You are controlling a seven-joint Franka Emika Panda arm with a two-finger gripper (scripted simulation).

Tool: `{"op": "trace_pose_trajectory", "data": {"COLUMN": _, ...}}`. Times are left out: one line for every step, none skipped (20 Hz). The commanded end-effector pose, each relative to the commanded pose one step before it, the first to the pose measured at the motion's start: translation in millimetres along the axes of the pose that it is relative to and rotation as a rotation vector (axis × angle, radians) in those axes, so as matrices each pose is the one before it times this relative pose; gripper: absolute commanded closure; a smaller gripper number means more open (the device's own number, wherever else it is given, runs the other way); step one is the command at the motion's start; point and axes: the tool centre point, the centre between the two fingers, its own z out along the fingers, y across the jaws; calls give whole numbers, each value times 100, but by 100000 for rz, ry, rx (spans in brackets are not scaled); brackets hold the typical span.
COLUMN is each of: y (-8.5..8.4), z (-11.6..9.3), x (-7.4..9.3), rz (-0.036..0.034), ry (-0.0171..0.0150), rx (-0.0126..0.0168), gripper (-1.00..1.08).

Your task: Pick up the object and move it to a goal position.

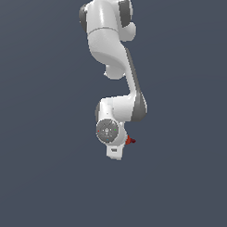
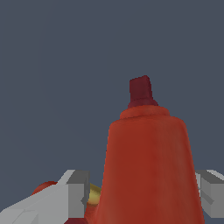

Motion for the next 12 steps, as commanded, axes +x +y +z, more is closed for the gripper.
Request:
{"op": "trace_pose_trajectory", "data": {"y": 14, "z": 130, "x": -19, "rz": -13, "ry": 7, "rx": 80, "gripper": 108}}
{"op": "trace_pose_trajectory", "data": {"y": 0, "z": 0, "x": 0, "rz": 0, "ry": 0, "rx": 0, "gripper": 108}}
{"op": "trace_pose_trajectory", "data": {"y": -27, "z": -123, "x": 22, "rz": 12, "ry": -10, "rx": -46, "gripper": 108}}
{"op": "trace_pose_trajectory", "data": {"y": 1, "z": -43, "x": 20, "rz": -64, "ry": 9, "rx": -73, "gripper": 108}}
{"op": "trace_pose_trajectory", "data": {"y": 6, "z": -125, "x": 54, "rz": -181, "ry": 24, "rx": -213, "gripper": 108}}
{"op": "trace_pose_trajectory", "data": {"y": 9, "z": -210, "x": 92, "rz": -303, "ry": 41, "rx": -358, "gripper": 108}}
{"op": "trace_pose_trajectory", "data": {"y": 12, "z": -295, "x": 129, "rz": -425, "ry": 57, "rx": -502, "gripper": 108}}
{"op": "trace_pose_trajectory", "data": {"y": 15, "z": -376, "x": 164, "rz": -544, "ry": 73, "rx": -642, "gripper": 108}}
{"op": "trace_pose_trajectory", "data": {"y": 17, "z": -458, "x": 200, "rz": -662, "ry": 88, "rx": -781, "gripper": 108}}
{"op": "trace_pose_trajectory", "data": {"y": 19, "z": -538, "x": 235, "rz": -777, "ry": 103, "rx": -918, "gripper": 108}}
{"op": "trace_pose_trajectory", "data": {"y": 22, "z": -615, "x": 269, "rz": -889, "ry": 117, "rx": -1049, "gripper": 108}}
{"op": "trace_pose_trajectory", "data": {"y": 24, "z": -691, "x": 302, "rz": -999, "ry": 131, "rx": -1179, "gripper": 108}}
